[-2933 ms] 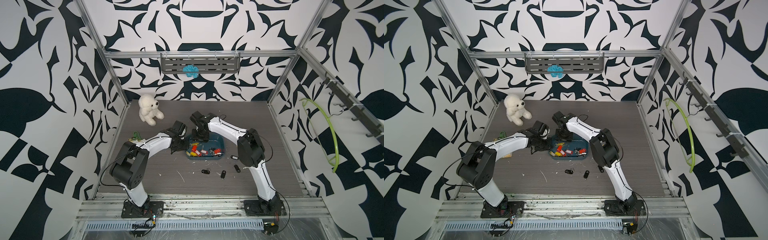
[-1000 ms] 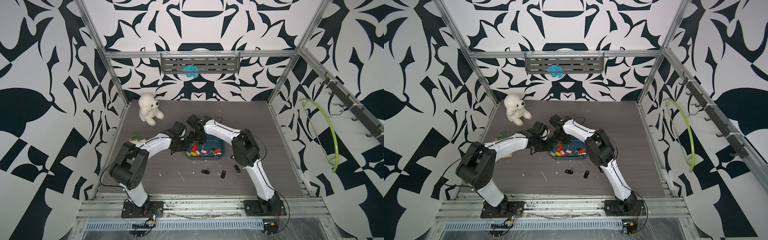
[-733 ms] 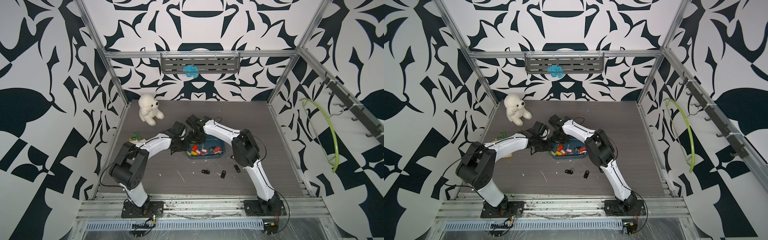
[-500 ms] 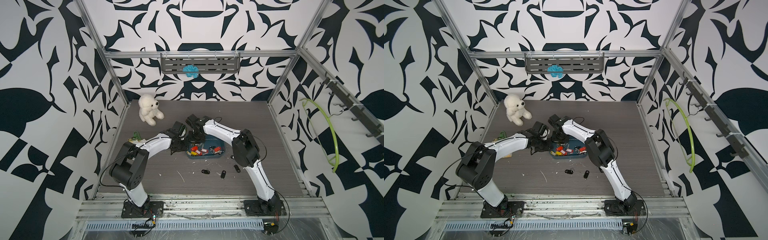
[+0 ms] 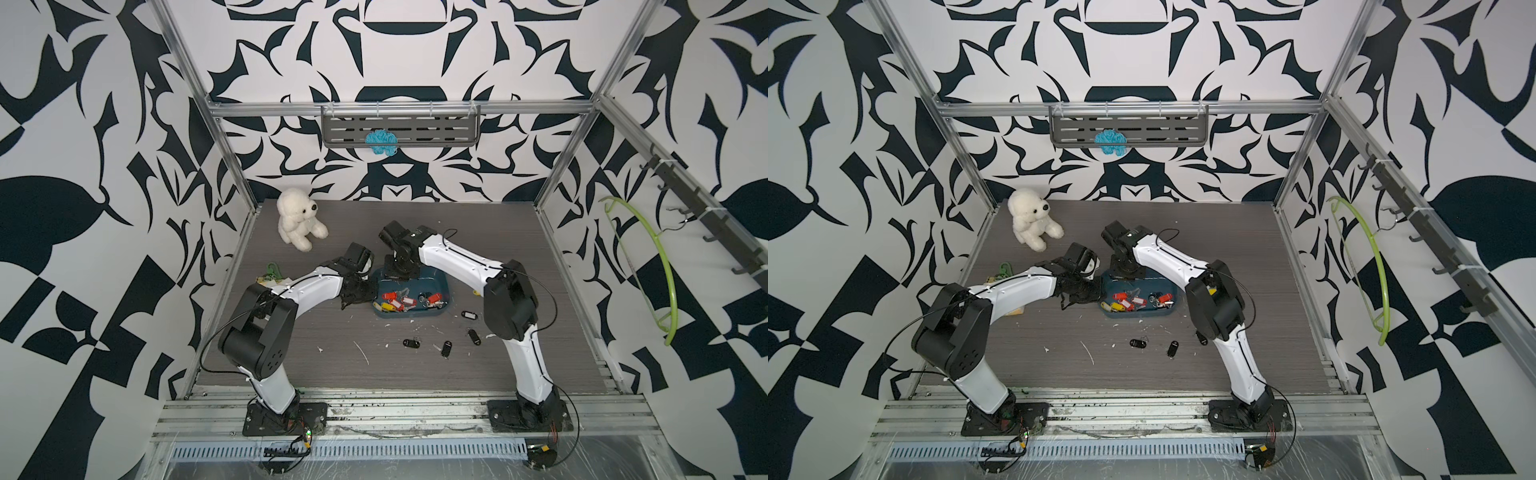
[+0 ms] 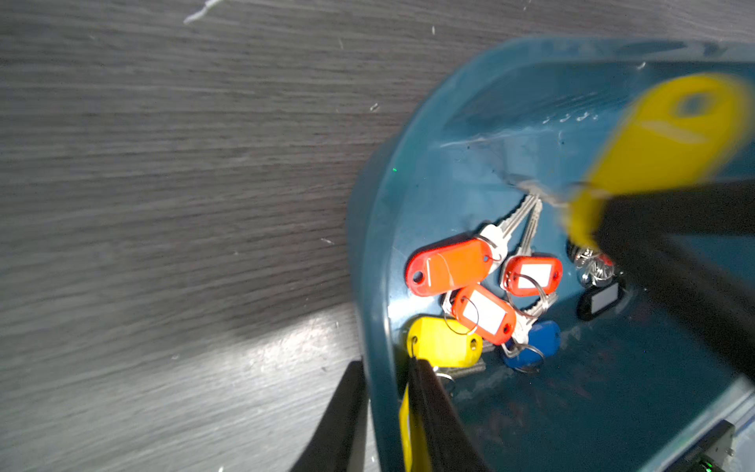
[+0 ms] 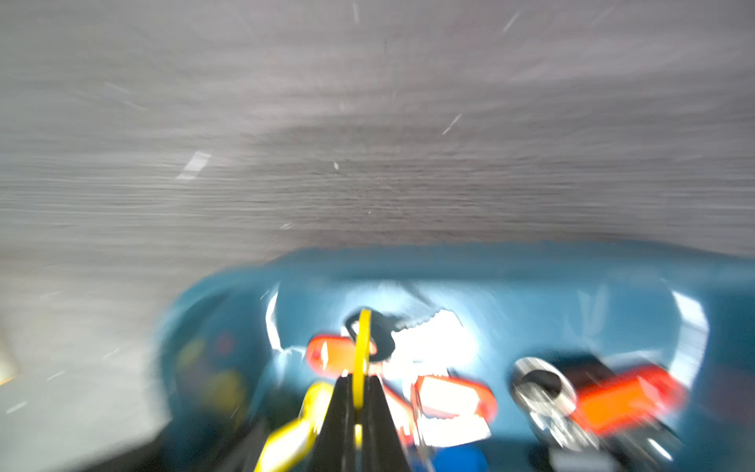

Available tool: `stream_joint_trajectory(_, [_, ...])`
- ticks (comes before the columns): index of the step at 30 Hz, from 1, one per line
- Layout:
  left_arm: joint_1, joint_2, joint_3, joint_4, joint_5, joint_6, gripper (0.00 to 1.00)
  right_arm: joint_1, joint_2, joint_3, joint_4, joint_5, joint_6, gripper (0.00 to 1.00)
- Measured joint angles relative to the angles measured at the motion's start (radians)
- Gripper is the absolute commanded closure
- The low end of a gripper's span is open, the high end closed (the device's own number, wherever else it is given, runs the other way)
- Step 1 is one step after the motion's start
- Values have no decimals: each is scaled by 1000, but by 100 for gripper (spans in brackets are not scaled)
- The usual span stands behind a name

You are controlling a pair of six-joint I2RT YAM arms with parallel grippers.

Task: Take the keys out of the storage box
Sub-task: Pick up the key from the storage box, then place the key at the center of the board.

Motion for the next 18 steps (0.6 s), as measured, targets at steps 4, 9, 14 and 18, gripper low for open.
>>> stream_joint_trajectory(4, [-1, 0, 0, 0, 0, 0, 77, -13, -123, -17, -9, 14, -4, 100])
stream_joint_trajectory(9, [-2, 0, 0, 0, -1, 0, 77, -61, -245, -37, -28, 31, -17, 100])
stream_joint_trajectory(14, [-3, 0, 0, 0, -3, 0, 77, -209, -349, -153, -36, 55, -40, 100])
stream_joint_trajectory(18, [-3, 0, 0, 0, -3, 0, 76, -332, -377, -265, -37, 74, -64, 100])
